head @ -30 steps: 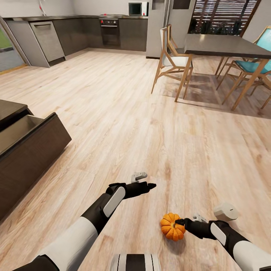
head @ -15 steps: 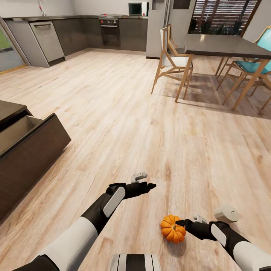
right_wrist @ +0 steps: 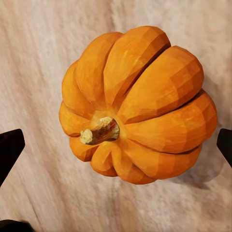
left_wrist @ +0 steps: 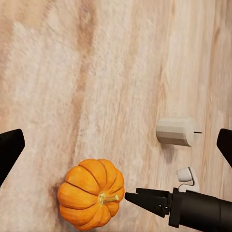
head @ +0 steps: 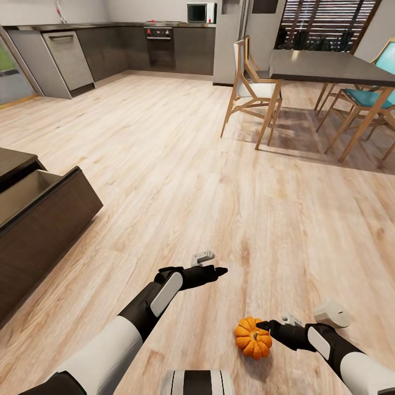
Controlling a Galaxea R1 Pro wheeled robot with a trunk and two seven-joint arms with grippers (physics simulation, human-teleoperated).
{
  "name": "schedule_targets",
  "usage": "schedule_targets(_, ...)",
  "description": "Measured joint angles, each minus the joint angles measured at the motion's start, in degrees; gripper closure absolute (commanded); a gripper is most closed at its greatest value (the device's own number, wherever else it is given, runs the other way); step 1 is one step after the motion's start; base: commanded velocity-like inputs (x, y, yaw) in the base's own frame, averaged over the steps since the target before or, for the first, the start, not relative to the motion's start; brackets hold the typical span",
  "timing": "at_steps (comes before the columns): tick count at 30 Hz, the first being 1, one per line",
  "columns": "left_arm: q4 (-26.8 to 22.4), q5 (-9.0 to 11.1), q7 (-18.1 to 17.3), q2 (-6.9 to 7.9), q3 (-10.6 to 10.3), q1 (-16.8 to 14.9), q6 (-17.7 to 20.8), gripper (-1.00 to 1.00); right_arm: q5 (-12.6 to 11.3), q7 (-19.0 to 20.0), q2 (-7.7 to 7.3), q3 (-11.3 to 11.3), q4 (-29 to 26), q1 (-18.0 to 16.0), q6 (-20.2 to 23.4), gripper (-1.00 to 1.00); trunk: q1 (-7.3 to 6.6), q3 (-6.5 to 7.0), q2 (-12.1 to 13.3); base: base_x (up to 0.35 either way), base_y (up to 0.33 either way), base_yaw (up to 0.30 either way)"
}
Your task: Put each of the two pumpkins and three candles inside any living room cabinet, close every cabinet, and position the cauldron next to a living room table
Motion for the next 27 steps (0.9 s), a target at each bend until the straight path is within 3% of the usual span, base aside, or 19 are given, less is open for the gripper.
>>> schedule_targets(19,0.0,0.0,0.0,0.00,0.0,0.0,0.0,-1.00,0.0,0.0,0.00,0.1,0.0,0.0,0.0,-1.00,0.47,-3.98,-0.2,0.000,0.000,0.000)
schedule_targets(27,0.0,0.0,0.0,0.00,0.0,0.0,0.0,-1.00,0.0,0.0,0.00,0.1,0.0,0.0,-0.1,-1.00,0.46,-3.99,-0.2,0.000,0.000,0.000)
